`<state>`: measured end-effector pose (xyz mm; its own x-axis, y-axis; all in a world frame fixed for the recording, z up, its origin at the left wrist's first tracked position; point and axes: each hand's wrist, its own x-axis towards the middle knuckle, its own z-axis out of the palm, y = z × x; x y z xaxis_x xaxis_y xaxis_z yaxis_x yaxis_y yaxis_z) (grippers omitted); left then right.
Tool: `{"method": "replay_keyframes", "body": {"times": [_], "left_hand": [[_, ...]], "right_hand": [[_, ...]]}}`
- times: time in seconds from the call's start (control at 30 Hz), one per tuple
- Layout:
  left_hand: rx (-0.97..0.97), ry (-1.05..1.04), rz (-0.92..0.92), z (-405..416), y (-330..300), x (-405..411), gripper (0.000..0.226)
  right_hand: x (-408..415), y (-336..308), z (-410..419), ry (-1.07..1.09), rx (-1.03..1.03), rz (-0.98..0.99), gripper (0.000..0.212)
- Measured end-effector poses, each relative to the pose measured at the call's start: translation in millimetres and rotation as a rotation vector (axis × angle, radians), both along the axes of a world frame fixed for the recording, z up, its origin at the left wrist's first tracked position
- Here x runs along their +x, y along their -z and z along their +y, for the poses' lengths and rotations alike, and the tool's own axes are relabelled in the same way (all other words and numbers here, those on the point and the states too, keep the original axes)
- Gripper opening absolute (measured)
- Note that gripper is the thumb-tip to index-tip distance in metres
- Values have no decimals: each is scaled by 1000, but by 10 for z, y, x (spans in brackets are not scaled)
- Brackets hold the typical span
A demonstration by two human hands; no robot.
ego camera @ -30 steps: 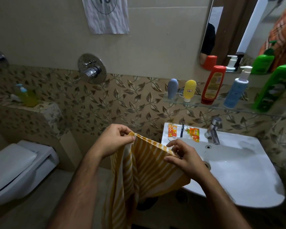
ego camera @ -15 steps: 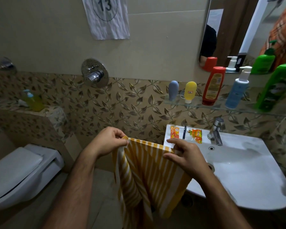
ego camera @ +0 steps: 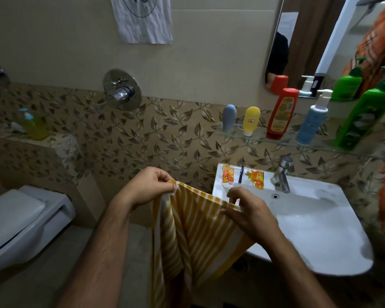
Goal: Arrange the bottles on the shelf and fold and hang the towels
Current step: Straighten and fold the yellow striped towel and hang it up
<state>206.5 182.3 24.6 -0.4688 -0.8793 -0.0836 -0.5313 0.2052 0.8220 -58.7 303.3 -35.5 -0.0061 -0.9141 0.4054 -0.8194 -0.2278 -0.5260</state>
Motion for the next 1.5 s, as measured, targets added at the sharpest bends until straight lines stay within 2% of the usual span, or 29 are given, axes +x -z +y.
{"method": "replay_keyframes", "body": {"times": [0.1, 0.3, 0.47, 0.63, 0.87, 1.0, 1.07, 1.13, 1.17, 1.23, 1.3, 1.33, 1.4, 1.5], "left_hand": [[11, -41, 29, -1, -35, -10, 7], [29, -74, 29, -10, -41, -6, 10], [35, -83, 17, -40, -42, -28, 11], [10, -90, -10, -46, -21, -70, 8], [-37, -77, -81, -62, 106, -98, 6], [-41, -75, -106, -89, 179, -97, 6], [-20, -60, -105, -94, 215, -96, 6], [-20, -54, -112, -105, 263, -101, 9], [-29, -70, -108, -110, 288, -110, 9], [-46, -152, -43, -99, 363, -160, 3], [40, -190, 157, -21, 466, -237, 26], [105, -150, 262, 41, 525, -269, 41], [198, -9, 390, 170, 627, -331, 63], [250, 172, 395, 279, 671, -418, 75]], "right_hand": [[-11, -53, 3, -86, -4, 14, 31], [-3, -80, -9, -113, 25, 41, 27], [-5, -135, -27, -152, 96, 53, 17], [-20, -170, -35, -77, 104, 76, 15], [-60, -137, -44, 10, 182, -90, 10], [-35, -127, -27, 40, 299, -194, 12], [-24, -125, -36, 94, 330, -157, 17], [-16, -139, -64, 153, 349, -100, 11], [-8, -149, -77, 168, 363, -145, 15], [39, -176, -112, 164, 388, -400, 18], [117, -213, -162, 164, 367, -537, 18], [149, -224, -197, 164, 344, -508, 18], [193, -246, -248, 144, 288, -323, 18], [232, -321, -282, -16, 284, -13, 13]]}}
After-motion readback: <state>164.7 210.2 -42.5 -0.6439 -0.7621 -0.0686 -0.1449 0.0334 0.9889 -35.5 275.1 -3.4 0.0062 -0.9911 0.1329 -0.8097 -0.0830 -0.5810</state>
